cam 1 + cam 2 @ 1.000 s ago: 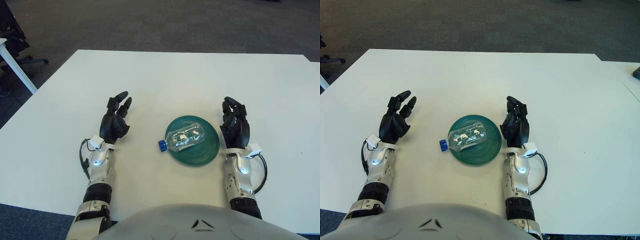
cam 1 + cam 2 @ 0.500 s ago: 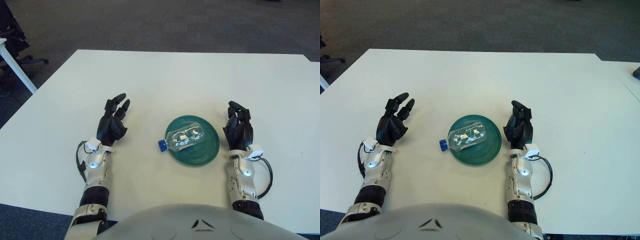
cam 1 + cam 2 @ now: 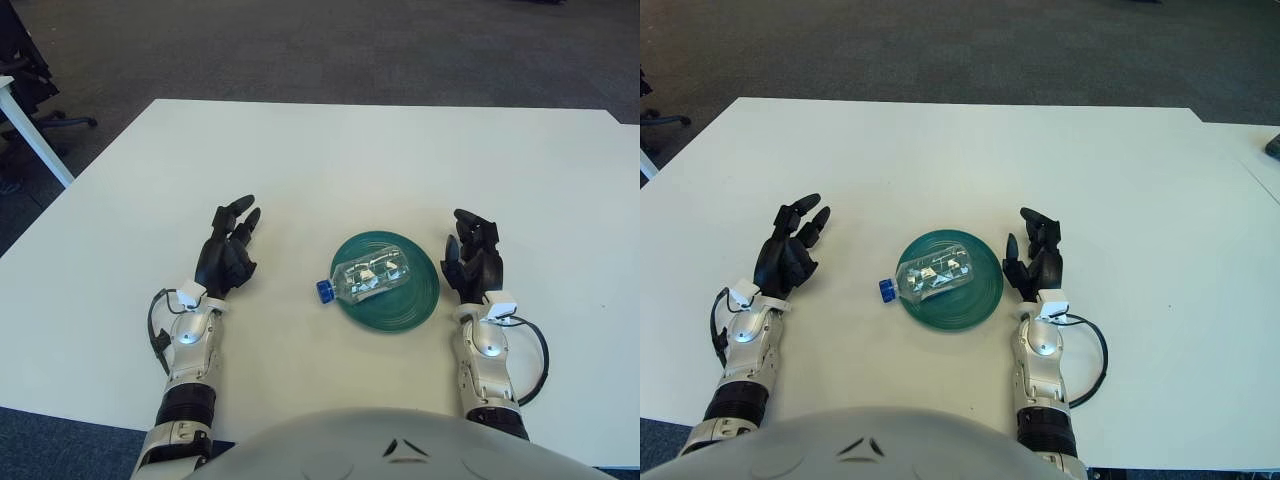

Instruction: Put the bottle into the plate.

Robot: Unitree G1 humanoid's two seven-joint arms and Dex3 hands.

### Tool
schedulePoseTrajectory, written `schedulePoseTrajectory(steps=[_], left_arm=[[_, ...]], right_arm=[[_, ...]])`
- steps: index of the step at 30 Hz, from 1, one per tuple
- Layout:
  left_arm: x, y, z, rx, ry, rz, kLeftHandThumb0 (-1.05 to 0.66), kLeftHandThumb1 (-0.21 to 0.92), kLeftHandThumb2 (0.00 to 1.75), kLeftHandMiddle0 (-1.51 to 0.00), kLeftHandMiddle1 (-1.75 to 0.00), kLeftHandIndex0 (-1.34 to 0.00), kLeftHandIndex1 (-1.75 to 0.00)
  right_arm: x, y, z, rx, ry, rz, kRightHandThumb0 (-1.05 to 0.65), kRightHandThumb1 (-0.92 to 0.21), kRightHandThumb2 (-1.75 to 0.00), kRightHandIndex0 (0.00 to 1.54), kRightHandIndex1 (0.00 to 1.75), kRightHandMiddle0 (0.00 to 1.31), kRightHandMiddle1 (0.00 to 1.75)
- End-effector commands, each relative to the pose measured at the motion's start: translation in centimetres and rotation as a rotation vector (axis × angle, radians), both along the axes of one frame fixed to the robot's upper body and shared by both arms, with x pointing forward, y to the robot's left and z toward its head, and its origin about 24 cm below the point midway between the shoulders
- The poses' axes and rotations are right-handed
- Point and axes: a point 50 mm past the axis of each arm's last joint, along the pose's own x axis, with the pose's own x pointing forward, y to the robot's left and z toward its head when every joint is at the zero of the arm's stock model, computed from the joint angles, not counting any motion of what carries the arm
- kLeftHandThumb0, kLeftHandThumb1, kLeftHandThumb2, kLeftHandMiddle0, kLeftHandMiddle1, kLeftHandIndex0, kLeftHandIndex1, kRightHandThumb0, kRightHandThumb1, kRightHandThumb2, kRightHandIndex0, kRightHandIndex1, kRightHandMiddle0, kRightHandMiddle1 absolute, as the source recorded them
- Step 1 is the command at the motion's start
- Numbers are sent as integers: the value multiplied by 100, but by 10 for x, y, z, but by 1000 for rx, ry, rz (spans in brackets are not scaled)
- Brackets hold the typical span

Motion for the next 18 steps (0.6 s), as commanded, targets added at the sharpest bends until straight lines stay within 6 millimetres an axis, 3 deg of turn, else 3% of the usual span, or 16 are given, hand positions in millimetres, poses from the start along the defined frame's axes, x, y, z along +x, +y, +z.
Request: schedulePoseTrajectory(steps=[1,18], left_arm=[[-19,-1,-21,7,135,45,-70,92,101,-41,-2,0,-90],[-21,-15,-18,-100,56,-24,-66,92,101,-40,-2,0,-89]], right_arm=[[-1,-1,2,-40,9,-8,-58,-87,-46,35,56,0,110],[-3,-5,6,-93,55,-47,-58,-85,-46,34,54,0,107]])
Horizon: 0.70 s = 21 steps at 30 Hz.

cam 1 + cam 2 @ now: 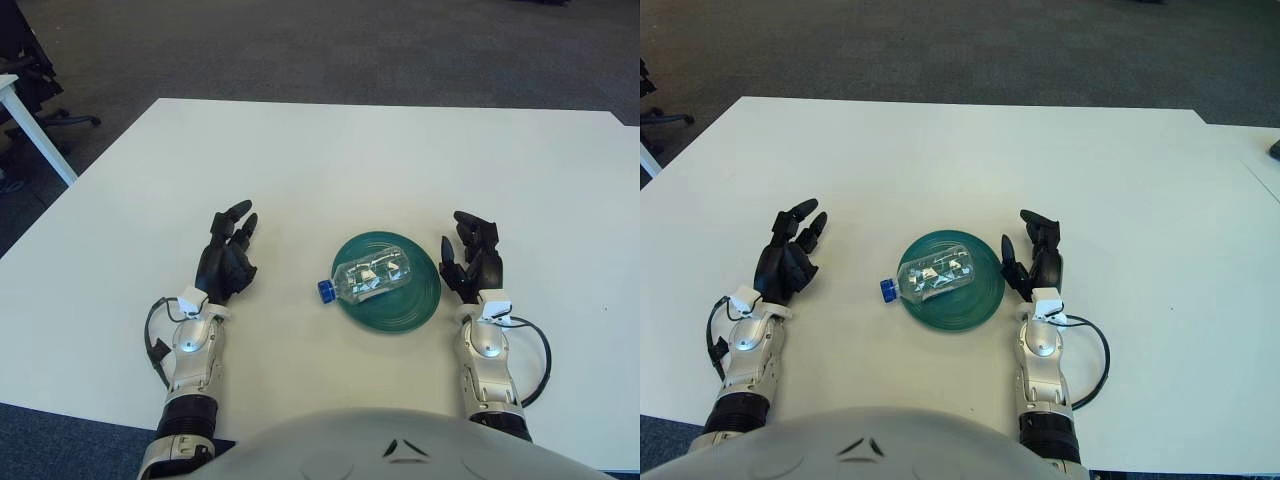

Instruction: Put the bottle into the plate.

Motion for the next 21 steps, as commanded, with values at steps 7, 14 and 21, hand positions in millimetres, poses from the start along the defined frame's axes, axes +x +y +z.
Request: schedulePoseTrajectory(steps=[7,14,21], left_arm=[[-13,-17,-17,-94,55,-22,-65,92,101,-45,-4,-2,-98],[-15,-24,-20,-68,93,-31,-64,92,101,-46,-5,-3,-100],[-24,-26,-18,30,158,-4,-67,92,101,-46,-4,0,-99]], right_arm=[[-1,-6,3,-35,11,0,-60,-85,-46,35,53,0,107],[-2,-7,2,-37,12,5,-61,-85,-45,36,53,1,107],[-3,-8,2,-52,17,13,-62,-86,-44,37,53,2,108]])
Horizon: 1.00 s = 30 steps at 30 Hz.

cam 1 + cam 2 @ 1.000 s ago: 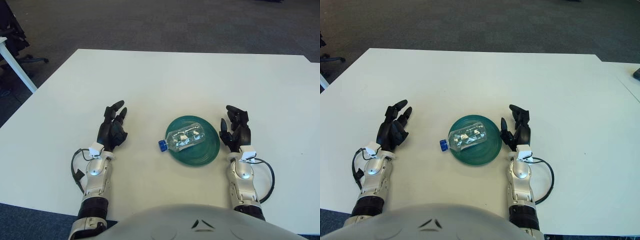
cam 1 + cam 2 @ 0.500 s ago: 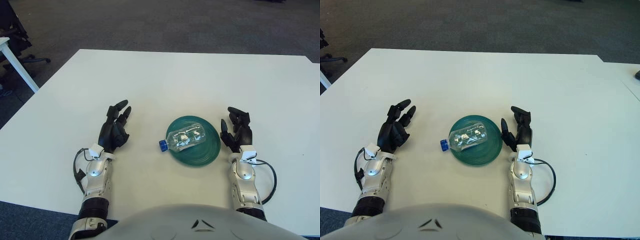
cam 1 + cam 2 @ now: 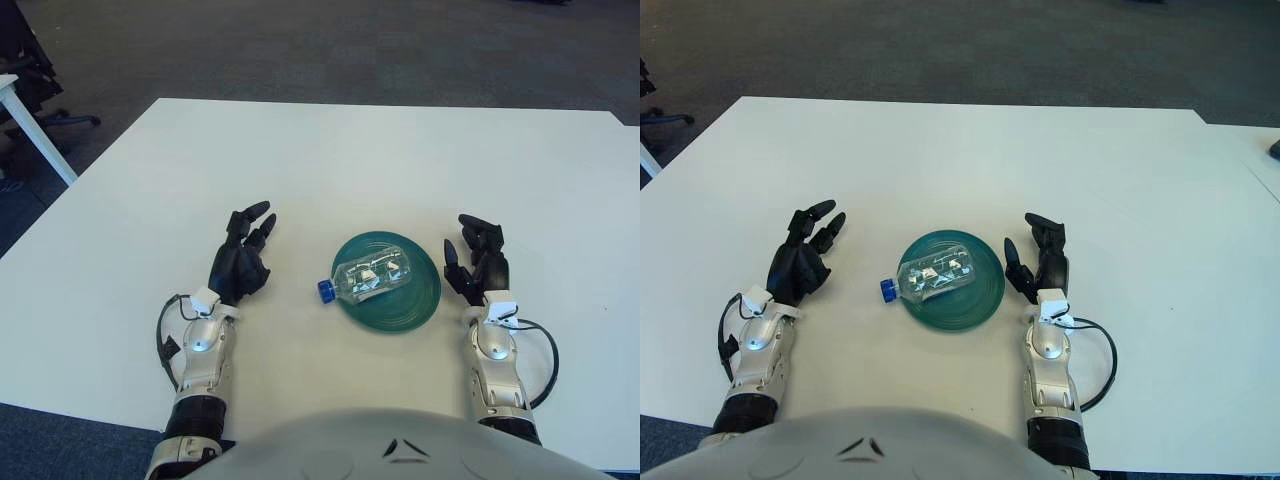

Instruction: Put the bottle into the plate.

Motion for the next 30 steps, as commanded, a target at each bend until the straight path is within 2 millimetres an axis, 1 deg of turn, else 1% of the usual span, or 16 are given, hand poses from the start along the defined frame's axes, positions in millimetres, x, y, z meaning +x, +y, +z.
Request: schedulePoseTrajectory(steps=[1,5,7,11,22,25,30], left_arm=[[-17,-3,-18,16,116,29,-67,92,101,-46,-4,0,-99],[-18,-7,-17,11,120,32,-69,92,101,-47,-5,0,-99],[-19,-16,-16,-21,119,26,-70,92,100,-48,-5,-1,-99],[-20,-24,-17,-55,122,29,-72,92,97,-51,-7,-4,-101],[-31,-33,-15,-98,138,38,-76,92,90,-55,-9,-9,-103],[-33,-38,-16,-108,157,43,-77,92,86,-58,-11,-14,-104],[-39,-45,-14,-147,179,59,-78,92,81,-61,-13,-17,-105]], right_arm=[[-1,-2,2,-19,-2,9,-62,-86,-44,37,53,2,108],[-2,-2,2,-23,0,12,-62,-87,-43,37,52,2,108],[-2,-2,2,-24,2,16,-63,-87,-42,37,52,2,108],[-3,-3,2,-24,7,21,-63,-88,-41,37,52,2,108],[-7,-6,3,-27,23,38,-62,-90,-40,37,50,0,106],[-6,-5,4,-19,14,38,-62,-90,-40,37,51,1,107],[-7,-4,3,-19,22,42,-61,-89,-40,38,51,2,107]])
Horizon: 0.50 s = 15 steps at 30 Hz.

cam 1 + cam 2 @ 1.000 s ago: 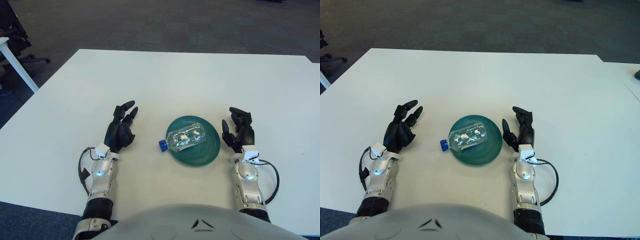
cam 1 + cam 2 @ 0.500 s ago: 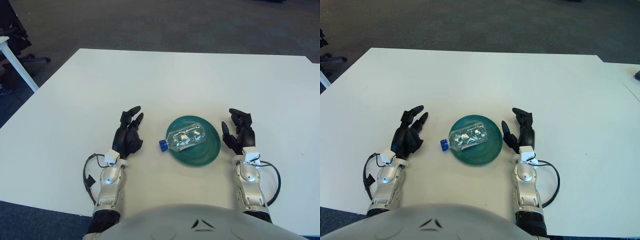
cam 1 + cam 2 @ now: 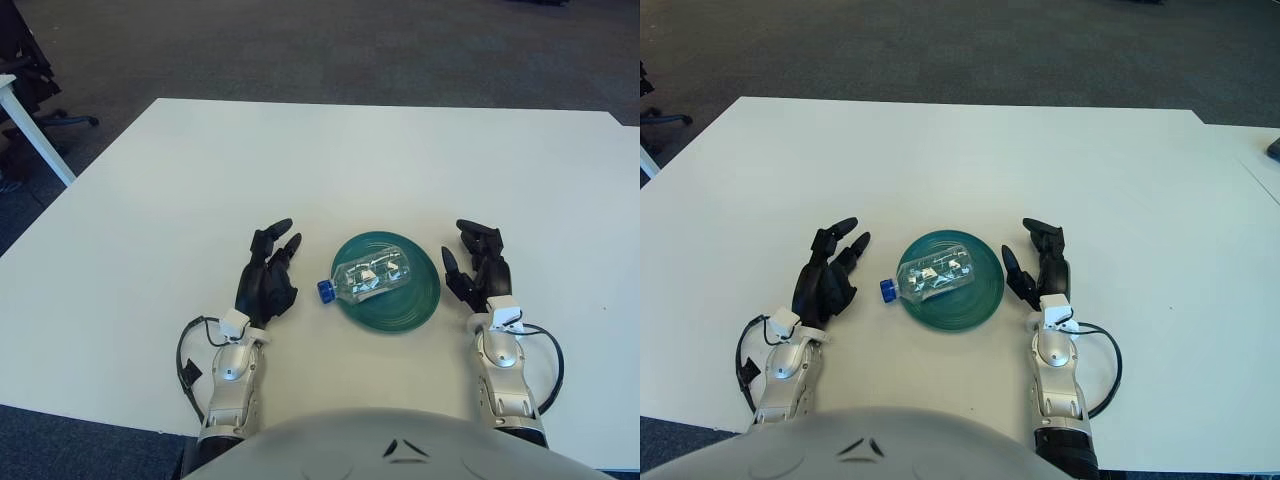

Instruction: Put the bottle into the plate.

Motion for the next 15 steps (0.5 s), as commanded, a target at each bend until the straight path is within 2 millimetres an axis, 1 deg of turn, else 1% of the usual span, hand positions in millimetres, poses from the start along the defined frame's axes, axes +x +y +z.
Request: schedulePoseTrajectory(steps=[1,5,10,15], left_arm=[[-16,-8,-17,-57,127,23,-78,92,80,-62,-13,-17,-104],[-15,-13,-19,-117,120,8,-78,92,78,-61,-13,-17,-104],[-5,-9,-27,-112,118,-16,-75,92,83,-58,-12,-16,-104],[-5,-8,-26,-71,96,-46,-73,92,88,-57,-12,-15,-104]], right_arm=[[0,1,2,3,1,5,-61,-89,-40,37,50,1,106],[-2,3,1,1,7,12,-60,-89,-40,37,50,0,104],[-3,7,2,-5,14,15,-61,-90,-40,37,49,0,100],[-3,9,1,4,42,11,-62,-90,-40,38,50,0,100]])
